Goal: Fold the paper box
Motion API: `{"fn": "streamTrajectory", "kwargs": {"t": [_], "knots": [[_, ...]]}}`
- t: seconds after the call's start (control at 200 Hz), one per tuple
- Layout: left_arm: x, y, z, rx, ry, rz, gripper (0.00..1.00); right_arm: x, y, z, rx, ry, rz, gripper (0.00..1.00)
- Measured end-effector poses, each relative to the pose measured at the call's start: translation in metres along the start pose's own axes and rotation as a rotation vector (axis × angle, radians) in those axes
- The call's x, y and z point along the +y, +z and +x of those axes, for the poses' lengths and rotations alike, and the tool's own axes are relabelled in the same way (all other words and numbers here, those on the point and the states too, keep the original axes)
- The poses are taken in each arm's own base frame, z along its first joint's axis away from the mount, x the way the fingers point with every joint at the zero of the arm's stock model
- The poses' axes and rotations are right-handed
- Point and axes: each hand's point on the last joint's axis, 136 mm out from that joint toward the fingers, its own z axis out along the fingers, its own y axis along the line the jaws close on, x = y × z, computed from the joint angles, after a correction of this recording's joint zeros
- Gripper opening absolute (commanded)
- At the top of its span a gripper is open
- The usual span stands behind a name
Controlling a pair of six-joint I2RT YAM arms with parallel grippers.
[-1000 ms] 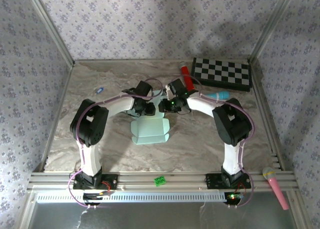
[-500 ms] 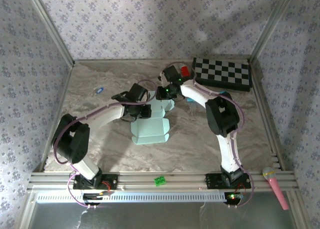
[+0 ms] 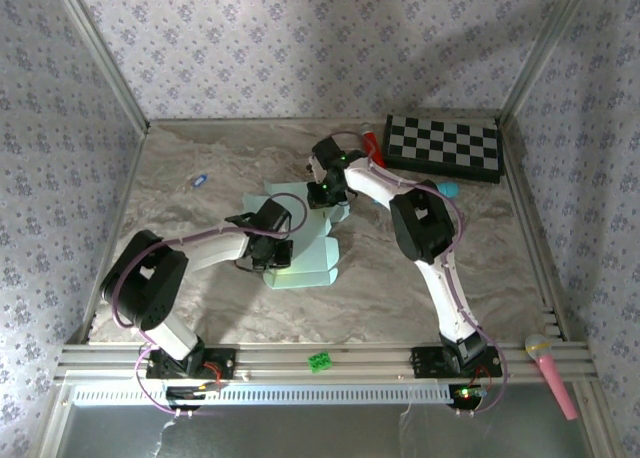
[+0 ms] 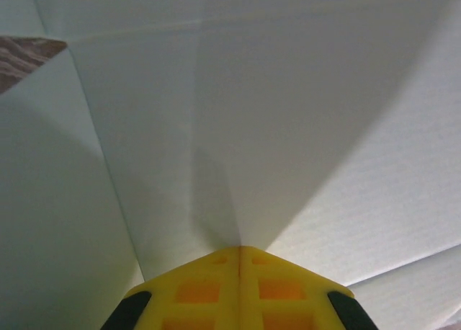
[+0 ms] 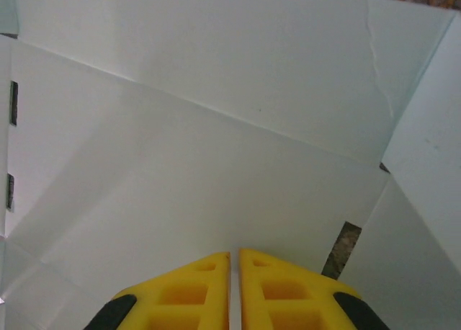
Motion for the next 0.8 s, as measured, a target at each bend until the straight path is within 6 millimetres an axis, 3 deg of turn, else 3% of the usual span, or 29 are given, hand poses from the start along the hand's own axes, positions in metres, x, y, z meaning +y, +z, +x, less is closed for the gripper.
{"fn": "streamTrajectory", "kwargs": {"t": [0.22, 0.49, 0.685, 0.8], "knots": [[0.007, 0.000, -0.003, -0.026, -0.017, -0.003, 0.00, -0.004, -0.001, 0.009, -0.008, -0.004, 0.023, 0.15], [0.025, -0.003, -0.013, -0.036, -0.051, -0.024, 0.03, -0.010, -0.013, 0.038, -0.007, -0.013, 0.090, 0.17], [0.039, -0.008, -0.019, -0.054, -0.039, -0.089, 0.08, 0.009, -0.015, 0.059, 0.031, -0.047, 0.088, 0.18], [0.048, -0.010, -0.023, -0.067, -0.027, -0.136, 0.22, 0.026, -0.020, 0.067, 0.049, -0.076, 0.072, 0.22]]}}
